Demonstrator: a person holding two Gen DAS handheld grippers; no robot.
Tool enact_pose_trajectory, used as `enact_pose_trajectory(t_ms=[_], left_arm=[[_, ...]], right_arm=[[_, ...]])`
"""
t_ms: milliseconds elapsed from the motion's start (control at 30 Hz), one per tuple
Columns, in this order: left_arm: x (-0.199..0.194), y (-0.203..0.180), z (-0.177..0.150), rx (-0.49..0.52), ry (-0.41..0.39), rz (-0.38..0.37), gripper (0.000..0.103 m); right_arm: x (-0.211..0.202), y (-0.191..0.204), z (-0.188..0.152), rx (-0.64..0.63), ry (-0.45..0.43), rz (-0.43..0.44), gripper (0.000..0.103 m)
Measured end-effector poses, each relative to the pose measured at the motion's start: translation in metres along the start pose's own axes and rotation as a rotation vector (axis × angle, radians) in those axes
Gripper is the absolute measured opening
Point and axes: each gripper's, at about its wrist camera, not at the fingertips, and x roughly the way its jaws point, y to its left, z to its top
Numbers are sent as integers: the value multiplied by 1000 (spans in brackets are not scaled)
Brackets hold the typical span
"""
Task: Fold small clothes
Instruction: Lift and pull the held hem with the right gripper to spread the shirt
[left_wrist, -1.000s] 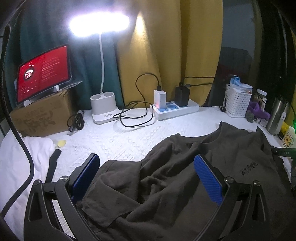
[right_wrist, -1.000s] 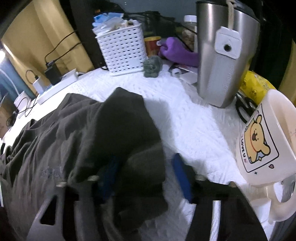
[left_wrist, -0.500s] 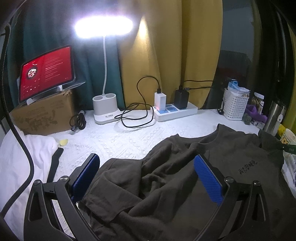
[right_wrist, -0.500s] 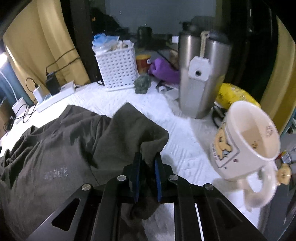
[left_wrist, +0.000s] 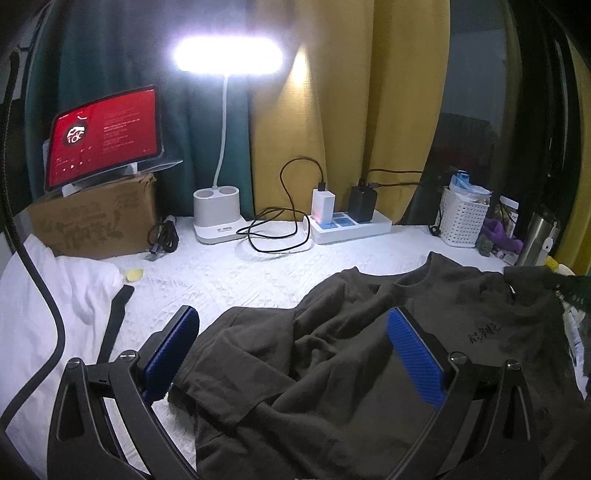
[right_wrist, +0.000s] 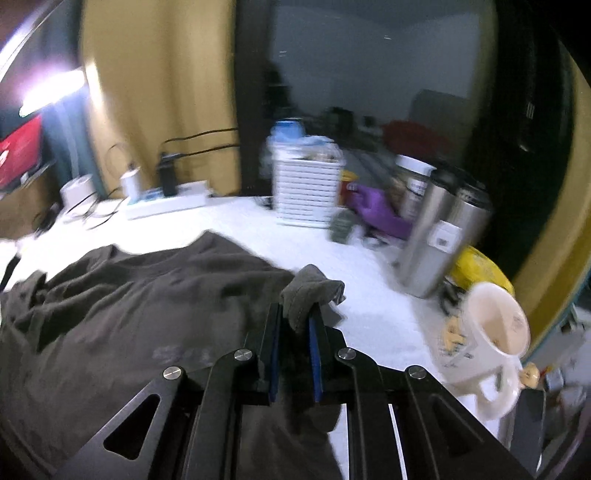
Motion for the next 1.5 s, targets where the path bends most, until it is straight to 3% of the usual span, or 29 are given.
enact_pose_trajectory(t_ms=[300, 400, 533, 567, 600, 633, 667, 900, 967, 1033, 1167, 1233, 1267, 1333, 1433, 1500], left_arm=[[-4, 14, -7, -28, 8, -6, 101], [-6, 15, -9, -28, 12, -10, 101], [-9, 13, -8, -18, 0, -16, 101], [-10, 12, -8, -15, -1, -17, 101], [-10, 12, -8, -13, -2, -18, 101], [-10, 11, -7, -11, -3, -18, 101], [-9, 11, -7, -9, -3, -19, 101], [-3, 13, -4, -20, 1, -14, 101], [-1, 14, -4, -19, 2, -12, 101], [1, 16, -3, -20, 6, -8, 101], [9, 23, -3, -34, 21, -3, 101], [12, 25, -3, -38, 25, -2, 101], [14, 25, -3, -38, 26, -2, 101], [16, 25, -3, -39, 30, -7, 101], [16, 24, -2, -34, 28, -14, 101], [14, 24, -1, -33, 22, -15, 101]], right_arm=[[32, 88, -37, -201, 183, 163, 14], [40, 93, -50, -202, 247, 203, 14], [29, 77, -53, -111, 231, 206, 18], [25, 70, -49, -79, 215, 204, 22], [22, 63, -46, -52, 201, 200, 46], [19, 57, -42, -27, 189, 197, 83], [17, 51, -37, -4, 172, 195, 94], [25, 29, -6, 104, 115, 224, 96], [41, 28, -1, 149, 133, 256, 96], [61, 30, 2, 179, 170, 266, 79], [98, 31, 3, 216, 256, 227, 66], [110, 28, 2, 226, 279, 204, 53], [114, 26, 2, 233, 283, 201, 49], [117, 26, 4, 225, 276, 209, 25], [116, 32, 10, 196, 260, 222, 11], [110, 39, 15, 167, 241, 236, 8]])
